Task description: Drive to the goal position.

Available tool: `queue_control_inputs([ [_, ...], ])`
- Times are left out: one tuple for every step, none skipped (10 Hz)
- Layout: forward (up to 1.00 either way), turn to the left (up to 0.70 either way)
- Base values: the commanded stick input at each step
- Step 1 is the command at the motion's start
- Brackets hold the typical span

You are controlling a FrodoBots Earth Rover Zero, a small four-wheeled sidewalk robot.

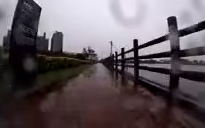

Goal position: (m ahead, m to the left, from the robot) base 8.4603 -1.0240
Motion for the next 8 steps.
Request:
queue_control_inputs([
  [1.0,0.0],
  [1.0,0.0],
  [1.0,0.0],
  [1.0,0.0],
  [1.0,0.0],
  [1.0,0.0],
  [1.0,0.0],
  [1.0,0.0],
])
